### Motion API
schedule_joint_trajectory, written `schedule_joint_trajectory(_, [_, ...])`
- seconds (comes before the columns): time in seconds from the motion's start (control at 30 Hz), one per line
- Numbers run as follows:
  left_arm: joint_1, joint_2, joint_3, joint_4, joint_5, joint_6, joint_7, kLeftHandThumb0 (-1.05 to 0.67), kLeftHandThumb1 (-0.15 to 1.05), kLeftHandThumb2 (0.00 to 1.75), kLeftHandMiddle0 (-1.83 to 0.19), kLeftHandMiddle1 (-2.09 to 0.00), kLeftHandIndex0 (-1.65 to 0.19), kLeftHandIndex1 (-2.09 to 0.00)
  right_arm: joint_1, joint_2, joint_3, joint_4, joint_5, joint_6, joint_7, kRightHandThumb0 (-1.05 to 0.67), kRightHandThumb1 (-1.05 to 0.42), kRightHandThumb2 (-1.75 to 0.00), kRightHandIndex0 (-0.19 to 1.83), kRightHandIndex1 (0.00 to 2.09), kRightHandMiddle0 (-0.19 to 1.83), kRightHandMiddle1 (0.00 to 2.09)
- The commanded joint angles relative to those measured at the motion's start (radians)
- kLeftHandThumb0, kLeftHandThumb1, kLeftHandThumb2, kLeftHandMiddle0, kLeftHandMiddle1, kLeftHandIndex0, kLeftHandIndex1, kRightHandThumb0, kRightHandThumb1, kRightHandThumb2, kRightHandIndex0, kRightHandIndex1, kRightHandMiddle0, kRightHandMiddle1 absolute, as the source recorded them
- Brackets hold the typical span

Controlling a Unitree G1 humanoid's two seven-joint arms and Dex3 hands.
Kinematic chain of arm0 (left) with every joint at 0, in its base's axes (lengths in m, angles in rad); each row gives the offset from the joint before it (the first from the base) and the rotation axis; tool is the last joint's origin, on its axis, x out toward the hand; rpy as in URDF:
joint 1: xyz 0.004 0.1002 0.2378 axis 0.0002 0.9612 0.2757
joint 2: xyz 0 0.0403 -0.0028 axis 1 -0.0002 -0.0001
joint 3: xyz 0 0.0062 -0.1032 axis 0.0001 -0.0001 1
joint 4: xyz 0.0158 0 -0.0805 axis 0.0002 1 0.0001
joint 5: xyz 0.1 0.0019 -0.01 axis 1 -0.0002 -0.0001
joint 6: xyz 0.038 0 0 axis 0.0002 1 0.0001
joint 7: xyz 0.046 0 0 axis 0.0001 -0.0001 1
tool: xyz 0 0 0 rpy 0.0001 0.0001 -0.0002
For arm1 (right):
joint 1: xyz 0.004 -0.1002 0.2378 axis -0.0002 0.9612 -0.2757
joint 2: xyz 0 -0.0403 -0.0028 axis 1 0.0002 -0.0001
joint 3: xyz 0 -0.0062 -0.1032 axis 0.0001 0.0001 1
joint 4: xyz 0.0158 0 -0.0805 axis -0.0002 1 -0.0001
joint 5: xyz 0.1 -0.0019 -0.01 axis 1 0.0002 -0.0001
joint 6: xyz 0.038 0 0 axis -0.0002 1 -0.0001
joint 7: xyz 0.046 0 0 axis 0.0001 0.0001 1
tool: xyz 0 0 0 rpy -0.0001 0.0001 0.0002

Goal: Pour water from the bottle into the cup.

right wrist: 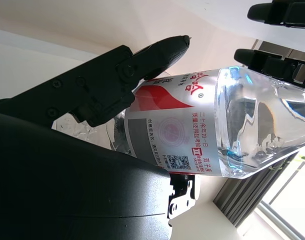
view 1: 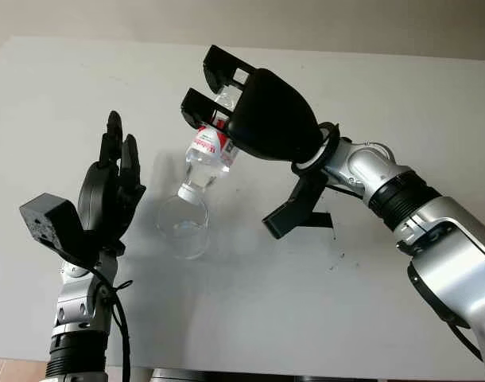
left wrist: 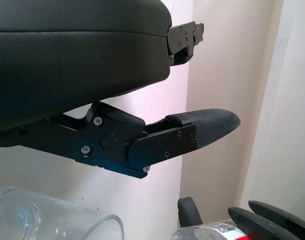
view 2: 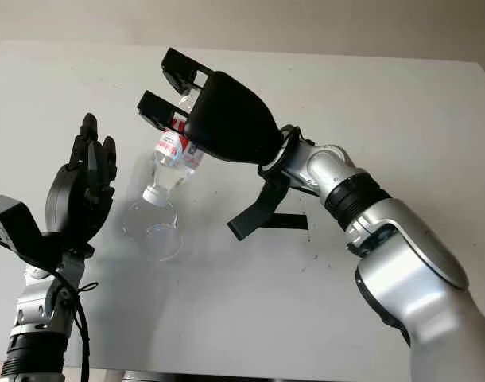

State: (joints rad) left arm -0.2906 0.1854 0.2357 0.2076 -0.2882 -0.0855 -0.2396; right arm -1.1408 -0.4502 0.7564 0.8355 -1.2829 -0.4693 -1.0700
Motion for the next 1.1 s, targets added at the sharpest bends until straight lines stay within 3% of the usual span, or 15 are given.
schedule_joint_trajectory(0.0, [-0.006,0.001,-0.002,0.002,0.006,-0.012,-0.003,-0.76,1.05,0.66,0.19,0.00,0.19,0.00,-0.008,0.002,-0.011,0.003,0.033,-0.017,-0.001,-0.29,-1.04,-0.10,0.95,2.09,0.72,2.09])
schedule_joint_trajectory(0.1, [-0.006,0.002,-0.003,-0.001,0.005,-0.009,-0.004,-0.76,1.05,0.66,0.19,0.00,0.19,0.00,0.014,0.013,-0.054,0.015,0.122,-0.050,0.048,-0.26,-1.04,-0.10,1.02,2.09,0.77,2.09])
schedule_joint_trajectory(0.2, [-0.003,0.003,-0.003,-0.004,0.004,-0.005,-0.005,-0.76,1.05,0.66,0.19,0.00,0.19,0.00,0.064,0.028,-0.148,0.016,0.314,-0.128,0.170,-0.17,-1.04,-0.11,1.10,2.09,0.80,2.09])
schedule_joint_trajectory(0.33, [0.001,0.004,0.001,-0.010,0.000,0.000,-0.004,-0.75,1.05,0.67,0.19,0.00,0.19,0.00,0.165,0.068,-0.321,-0.017,0.691,-0.203,0.483,-0.08,-0.94,-0.38,1.29,2.09,0.94,2.09])
schedule_joint_trajectory(0.47, [0.005,0.013,0.005,-0.014,-0.009,0.007,-0.016,-0.75,1.05,0.66,0.19,0.00,0.19,0.00,0.270,0.125,-0.477,-0.102,1.077,-0.158,0.832,-0.14,-1.04,-0.25,1.26,2.09,0.94,2.09])
schedule_joint_trajectory(0.63, [0.006,0.023,0.014,-0.020,-0.023,0.028,-0.027,-0.75,1.05,0.66,0.19,0.00,0.19,0.00,0.410,0.168,-0.602,-0.278,1.390,0.041,1.156,-0.18,-1.05,-0.28,1.20,2.09,0.98,2.09])
schedule_joint_trajectory(0.8, [0.001,0.032,0.021,-0.005,-0.030,0.022,-0.046,-0.75,1.05,0.66,0.19,0.00,0.19,0.00,0.527,0.191,-0.677,-0.473,1.513,0.318,1.268,-0.21,-1.05,-0.25,1.17,2.09,0.98,2.09])
schedule_joint_trajectory(0.9, [-0.003,0.032,0.025,0.004,-0.033,0.015,-0.057,-0.75,1.05,0.67,0.19,0.00,0.19,0.00,0.578,0.198,-0.716,-0.574,1.573,0.469,1.306,-0.23,-1.05,-0.24,1.11,2.09,0.89,2.09])
schedule_joint_trajectory(1.07, [-0.003,0.036,0.026,0.019,-0.026,-0.001,-0.071,-0.76,1.05,0.68,0.19,0.00,0.19,0.00,0.665,0.183,-0.771,-0.768,1.644,0.720,1.320,-0.29,-1.05,-0.19,1.00,2.09,0.53,2.09])
